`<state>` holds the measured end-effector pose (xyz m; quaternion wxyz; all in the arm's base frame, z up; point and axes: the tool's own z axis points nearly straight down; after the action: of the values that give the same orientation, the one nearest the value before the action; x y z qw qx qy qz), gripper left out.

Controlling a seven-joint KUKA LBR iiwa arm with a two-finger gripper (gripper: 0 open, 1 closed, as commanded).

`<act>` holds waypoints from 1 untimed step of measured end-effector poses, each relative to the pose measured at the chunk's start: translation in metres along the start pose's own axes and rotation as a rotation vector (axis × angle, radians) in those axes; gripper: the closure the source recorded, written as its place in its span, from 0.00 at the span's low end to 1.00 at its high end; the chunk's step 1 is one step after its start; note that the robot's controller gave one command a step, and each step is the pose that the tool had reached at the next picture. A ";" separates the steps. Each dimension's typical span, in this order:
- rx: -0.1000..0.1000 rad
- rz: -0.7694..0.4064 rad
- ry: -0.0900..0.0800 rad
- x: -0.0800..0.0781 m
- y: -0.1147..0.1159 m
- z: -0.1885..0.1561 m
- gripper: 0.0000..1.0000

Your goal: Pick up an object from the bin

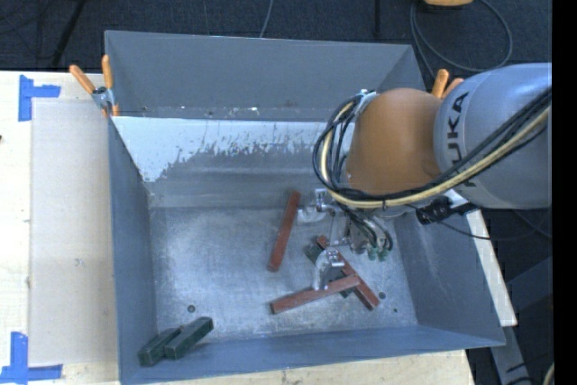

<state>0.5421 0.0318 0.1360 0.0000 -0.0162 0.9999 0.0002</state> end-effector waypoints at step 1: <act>0.000 0.022 -0.004 0.055 -0.002 0.066 0.00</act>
Offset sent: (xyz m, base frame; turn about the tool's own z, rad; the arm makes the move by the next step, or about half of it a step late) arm -0.0599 -0.0036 -0.0660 -0.1744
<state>0.4868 0.0285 0.0704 0.0018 -0.0054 1.0000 0.0004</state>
